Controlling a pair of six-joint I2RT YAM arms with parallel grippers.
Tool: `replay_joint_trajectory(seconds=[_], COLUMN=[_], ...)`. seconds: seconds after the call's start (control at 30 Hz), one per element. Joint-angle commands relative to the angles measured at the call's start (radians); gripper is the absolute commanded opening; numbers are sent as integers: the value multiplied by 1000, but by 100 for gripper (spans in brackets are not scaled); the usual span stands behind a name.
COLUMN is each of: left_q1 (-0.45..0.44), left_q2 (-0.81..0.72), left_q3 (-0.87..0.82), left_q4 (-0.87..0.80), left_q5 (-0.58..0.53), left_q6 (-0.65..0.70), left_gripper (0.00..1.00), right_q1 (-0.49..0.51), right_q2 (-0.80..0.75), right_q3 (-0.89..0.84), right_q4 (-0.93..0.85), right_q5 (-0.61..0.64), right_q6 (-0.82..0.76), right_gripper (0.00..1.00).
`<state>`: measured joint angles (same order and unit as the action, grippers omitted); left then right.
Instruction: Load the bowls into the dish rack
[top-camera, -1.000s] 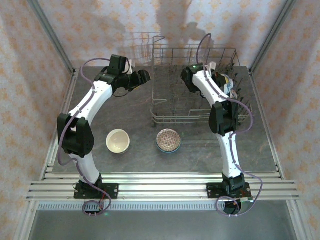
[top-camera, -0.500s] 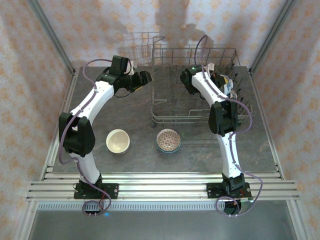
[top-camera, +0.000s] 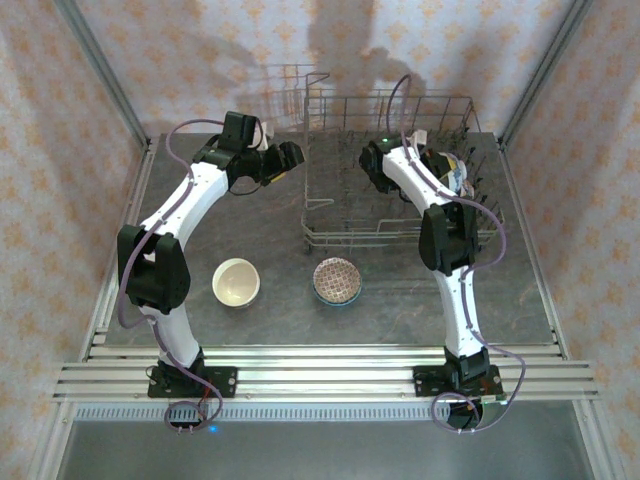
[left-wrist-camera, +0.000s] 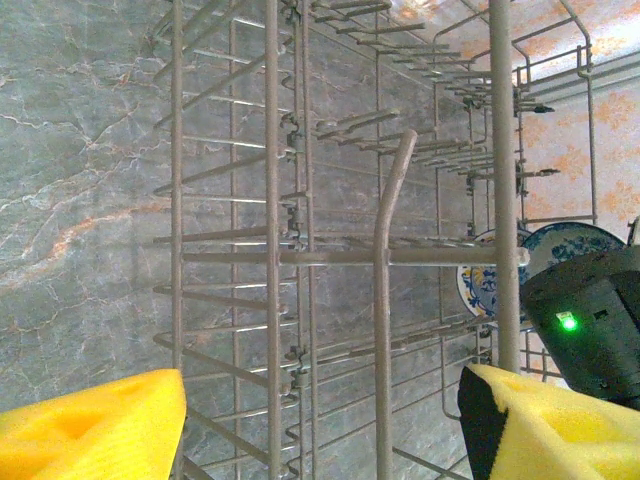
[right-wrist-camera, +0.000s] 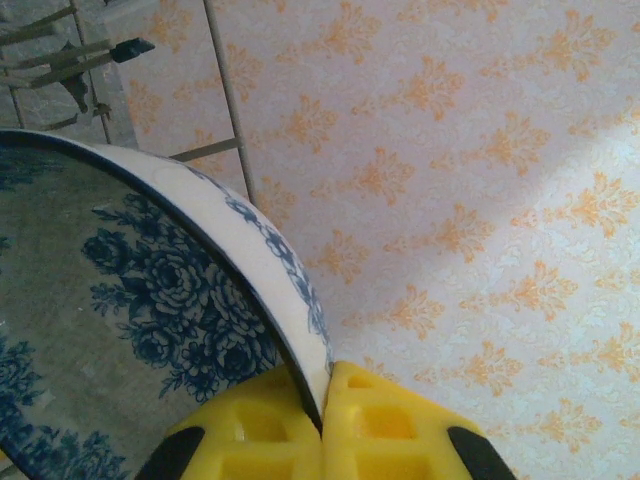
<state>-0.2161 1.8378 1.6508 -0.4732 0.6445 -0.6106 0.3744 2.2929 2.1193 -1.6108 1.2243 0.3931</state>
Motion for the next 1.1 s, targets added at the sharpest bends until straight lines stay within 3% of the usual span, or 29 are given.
replay_joint_trajectory(seconds=[0.0,0.4,0.77,1.07], left_q1=[-5,-9,-9,-10], left_q2=[6,8,11,13], left_q3=[-16,-16,-12,-16], left_q4=[25,23,18,17], left_q5=[18,14,12,11], left_q6=[-12,-18,-18,-20], left_gripper=[73,73,74,74], right_q1=[-2,20,36,41], right_q2=[-64,-27,-24,-13], right_q3=[-39,-29,-48,-59], right_q4=[-170,-170,-170,-170], right_q5=[-16,-67,-98,-120], right_q6=[23,26,18,18], right_gripper=[0,0,7,23])
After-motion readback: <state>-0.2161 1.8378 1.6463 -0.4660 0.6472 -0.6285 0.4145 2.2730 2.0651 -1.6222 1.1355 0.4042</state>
